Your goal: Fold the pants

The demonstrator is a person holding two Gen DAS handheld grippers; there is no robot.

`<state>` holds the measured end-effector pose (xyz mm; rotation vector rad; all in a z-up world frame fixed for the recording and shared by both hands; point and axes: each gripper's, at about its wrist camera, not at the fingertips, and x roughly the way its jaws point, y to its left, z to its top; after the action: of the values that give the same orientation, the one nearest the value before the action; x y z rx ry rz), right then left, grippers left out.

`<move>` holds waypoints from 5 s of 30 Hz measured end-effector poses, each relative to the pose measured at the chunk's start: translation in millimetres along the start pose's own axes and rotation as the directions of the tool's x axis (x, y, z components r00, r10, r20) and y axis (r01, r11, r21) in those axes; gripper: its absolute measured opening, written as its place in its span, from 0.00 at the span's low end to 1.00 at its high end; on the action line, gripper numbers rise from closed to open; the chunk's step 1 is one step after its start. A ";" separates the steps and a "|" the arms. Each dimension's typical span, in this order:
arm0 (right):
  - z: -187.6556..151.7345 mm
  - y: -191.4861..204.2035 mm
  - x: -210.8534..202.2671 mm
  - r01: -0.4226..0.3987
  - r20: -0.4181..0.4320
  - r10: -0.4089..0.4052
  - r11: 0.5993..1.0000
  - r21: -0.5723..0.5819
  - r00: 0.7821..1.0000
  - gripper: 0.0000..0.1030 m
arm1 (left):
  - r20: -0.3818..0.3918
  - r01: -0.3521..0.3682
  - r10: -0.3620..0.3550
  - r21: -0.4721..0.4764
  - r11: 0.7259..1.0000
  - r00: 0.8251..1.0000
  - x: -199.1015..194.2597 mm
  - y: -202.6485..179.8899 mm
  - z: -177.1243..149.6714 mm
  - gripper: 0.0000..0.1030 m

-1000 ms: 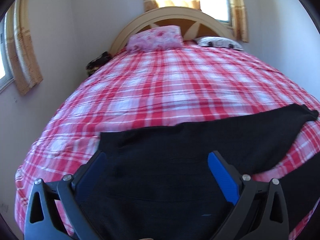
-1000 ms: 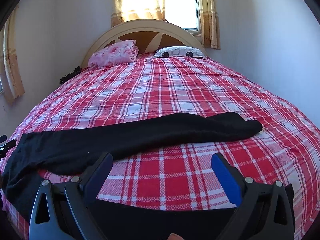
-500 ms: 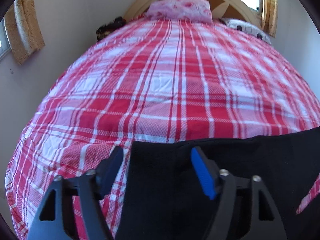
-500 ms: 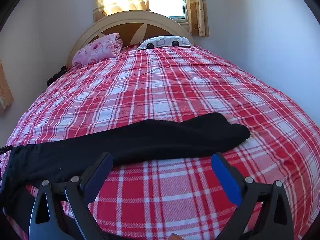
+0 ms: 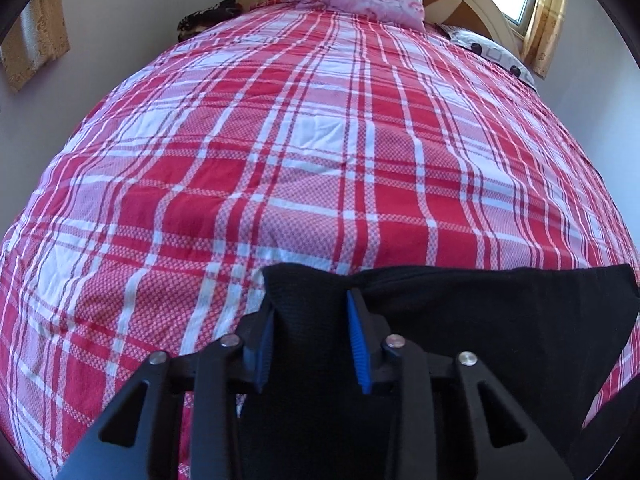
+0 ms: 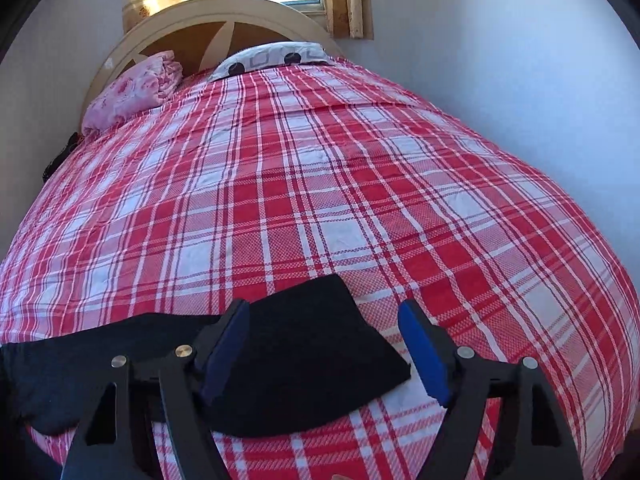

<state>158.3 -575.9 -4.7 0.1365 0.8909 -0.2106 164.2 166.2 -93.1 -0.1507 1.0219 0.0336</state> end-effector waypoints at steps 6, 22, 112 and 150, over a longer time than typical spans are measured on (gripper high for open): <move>15.3 -4.6 66.9 -0.001 -0.151 0.000 1.000 -0.008 0.988 0.74 | 0.011 -0.008 0.008 0.035 0.999 1.000 3.5 -3.8 1.9 0.33; 6.9 -22.1 -34.8 -0.157 0.070 0.158 0.987 -0.017 0.985 0.09 | 0.253 0.152 -0.159 0.049 0.987 0.954 -90.1 12.6 -13.3 0.14; -259.5 393.9 -188.0 -0.691 -0.388 0.647 0.310 -0.653 0.656 0.35 | 0.456 0.193 -0.153 -0.044 0.980 0.877 -183.2 86.3 -206.6 0.70; -255.5 637.3 -144.8 -0.779 -0.549 0.607 0.197 -0.596 0.574 0.22 | 0.374 0.225 -0.141 -0.191 0.955 0.917 -160.8 116.0 -196.6 0.40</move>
<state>28.8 113.2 -30.9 -0.3172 0.9536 1.1567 -97.8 260.0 -69.6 -0.4385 0.6333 0.0068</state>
